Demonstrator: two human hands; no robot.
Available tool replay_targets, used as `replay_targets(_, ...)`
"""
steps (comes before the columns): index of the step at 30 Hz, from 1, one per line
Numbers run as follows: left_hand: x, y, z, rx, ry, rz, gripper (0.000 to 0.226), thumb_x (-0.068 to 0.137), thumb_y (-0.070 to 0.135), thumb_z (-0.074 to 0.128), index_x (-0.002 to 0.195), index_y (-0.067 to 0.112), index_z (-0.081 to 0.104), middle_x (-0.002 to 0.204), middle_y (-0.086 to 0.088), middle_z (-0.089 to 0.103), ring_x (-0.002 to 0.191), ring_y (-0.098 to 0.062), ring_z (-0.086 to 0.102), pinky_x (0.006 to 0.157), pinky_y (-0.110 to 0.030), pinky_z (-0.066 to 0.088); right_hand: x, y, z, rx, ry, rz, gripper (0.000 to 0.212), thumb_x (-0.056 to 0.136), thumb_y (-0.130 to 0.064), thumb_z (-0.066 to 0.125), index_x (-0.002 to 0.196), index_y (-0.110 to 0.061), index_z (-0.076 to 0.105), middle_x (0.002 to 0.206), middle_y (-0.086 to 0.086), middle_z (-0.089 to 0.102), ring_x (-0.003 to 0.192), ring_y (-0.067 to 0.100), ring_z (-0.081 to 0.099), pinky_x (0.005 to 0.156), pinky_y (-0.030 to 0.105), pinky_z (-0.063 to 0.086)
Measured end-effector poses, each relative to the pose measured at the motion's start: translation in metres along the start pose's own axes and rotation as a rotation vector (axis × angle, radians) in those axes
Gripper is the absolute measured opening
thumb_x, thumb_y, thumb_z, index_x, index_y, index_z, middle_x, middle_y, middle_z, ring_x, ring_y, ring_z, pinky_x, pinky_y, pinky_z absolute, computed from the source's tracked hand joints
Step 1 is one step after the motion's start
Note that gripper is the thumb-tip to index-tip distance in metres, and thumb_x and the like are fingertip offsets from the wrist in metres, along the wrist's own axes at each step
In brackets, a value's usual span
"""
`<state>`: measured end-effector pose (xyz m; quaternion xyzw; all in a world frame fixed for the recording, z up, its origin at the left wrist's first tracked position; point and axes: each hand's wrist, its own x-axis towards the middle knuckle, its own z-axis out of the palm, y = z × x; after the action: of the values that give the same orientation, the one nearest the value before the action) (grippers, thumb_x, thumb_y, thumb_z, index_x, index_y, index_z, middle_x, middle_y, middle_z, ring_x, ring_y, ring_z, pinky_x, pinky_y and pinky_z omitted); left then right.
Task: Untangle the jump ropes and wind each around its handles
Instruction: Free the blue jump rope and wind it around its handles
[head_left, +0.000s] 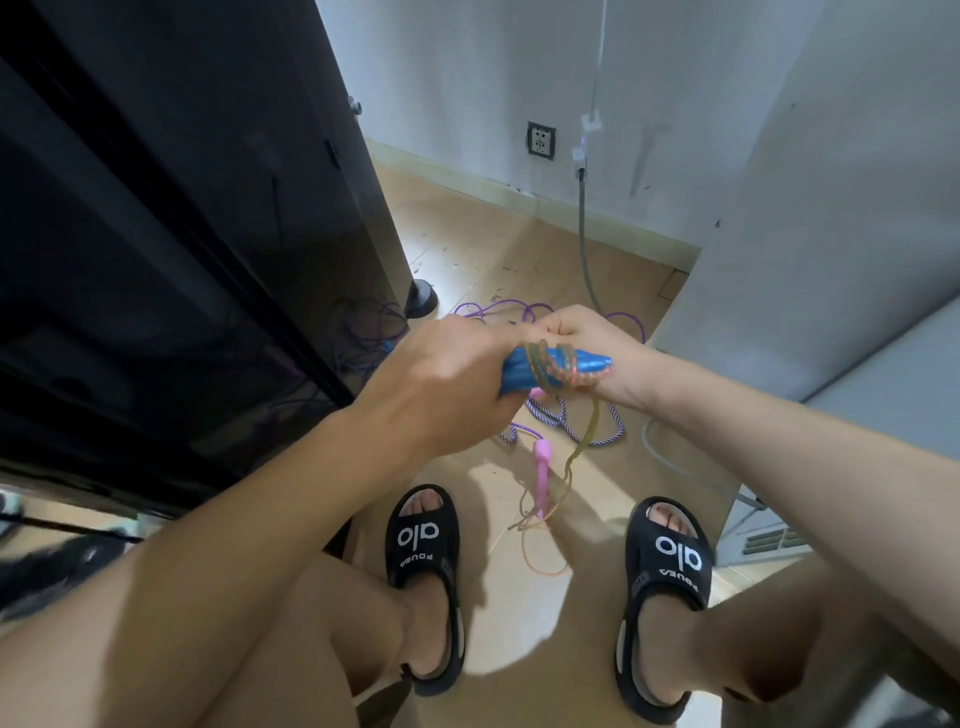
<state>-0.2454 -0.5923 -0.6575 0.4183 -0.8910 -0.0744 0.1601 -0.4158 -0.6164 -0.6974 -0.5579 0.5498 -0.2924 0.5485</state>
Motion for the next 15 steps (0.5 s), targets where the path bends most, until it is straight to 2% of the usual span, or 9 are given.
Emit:
replay_targets(2, 0.005, -0.003, 0.001, 0.011, -0.085, -0.163, 0.036, 0.088, 0.032, 0.063, 0.063, 0.027, 0.037, 0.055, 0.007, 0.038, 0.061, -0.027, 0.044, 0.052, -0.03, 0.03, -0.004, 0.002, -0.001, 0.033, 0.032, 0.032, 0.041, 0.097, 0.004, 0.051, 0.058, -0.002, 0.04, 0.048, -0.002, 0.035, 0.044, 0.011, 0.035, 0.05, 0.022, 0.037)
replay_targets(3, 0.008, -0.007, 0.001, 0.015, -0.134, -0.269, 0.035, 0.089, 0.033, 0.06, 0.063, 0.026, 0.037, 0.058, 0.004, 0.043, 0.065, -0.028, 0.051, 0.054, -0.032, 0.034, -0.006, 0.003, 0.001, -0.031, 0.072, 0.035, 0.042, 0.097, 0.004, 0.049, 0.057, -0.008, 0.039, 0.043, -0.009, 0.034, 0.04, 0.006, 0.03, 0.048, 0.021, 0.034)
replay_targets(4, 0.012, -0.012, 0.002, 0.006, -0.139, -0.342, 0.03, 0.089, 0.032, 0.059, 0.064, 0.023, 0.044, 0.062, 0.001, 0.048, 0.069, -0.029, 0.055, 0.056, -0.033, 0.038, -0.008, 0.005, 0.003, -0.135, 0.113, 0.025, 0.044, 0.098, -0.003, 0.049, 0.057, -0.015, 0.037, 0.041, -0.012, 0.031, 0.04, 0.005, 0.026, 0.047, 0.022, 0.03)
replay_targets(6, 0.019, -0.025, 0.006, 0.004, -0.087, -0.43, 0.018, 0.087, 0.03, 0.059, 0.073, 0.019, 0.057, 0.069, -0.004, 0.055, 0.073, -0.029, 0.058, 0.06, -0.033, 0.041, -0.012, 0.009, 0.012, -0.215, 0.155, 0.03, 0.05, 0.102, -0.034, 0.045, 0.056, -0.02, 0.033, 0.043, -0.01, 0.033, 0.046, 0.013, 0.028, 0.053, 0.027, 0.033)
replay_targets(8, 0.023, -0.036, 0.012, 0.052, -0.096, -0.469, 0.016, 0.089, 0.03, 0.06, 0.081, 0.016, 0.06, 0.075, -0.006, 0.058, 0.077, -0.029, 0.06, 0.064, -0.032, 0.043, -0.017, 0.01, 0.019, -0.287, 0.186, 0.025, 0.055, 0.102, -0.048, 0.039, 0.056, -0.017, 0.036, 0.047, -0.006, 0.04, 0.054, 0.019, 0.035, 0.059, 0.031, 0.037)
replay_targets(12, 0.026, -0.05, 0.023, 0.199, -0.182, -0.519, 0.019, 0.094, 0.034, 0.06, 0.096, 0.016, 0.061, 0.086, -0.006, 0.061, 0.08, -0.026, 0.063, 0.072, -0.035, 0.054, -0.036, 0.001, 0.031, -0.639, 0.108, -0.08, 0.053, 0.105, -0.042, 0.034, 0.061, -0.012, 0.032, 0.054, 0.003, 0.037, 0.055, 0.022, 0.032, 0.052, 0.034, 0.026)
replay_targets(15, 0.026, -0.05, 0.03, 0.324, -0.278, -0.476, 0.018, 0.096, 0.033, 0.058, 0.098, 0.015, 0.059, 0.085, -0.003, 0.058, 0.079, -0.024, 0.062, 0.07, -0.035, 0.054, -0.041, -0.008, 0.03, -0.769, 0.131, -0.228, 0.053, 0.106, -0.042, 0.033, 0.061, -0.013, 0.032, 0.052, 0.003, 0.039, 0.055, 0.023, 0.038, 0.052, 0.036, 0.029)
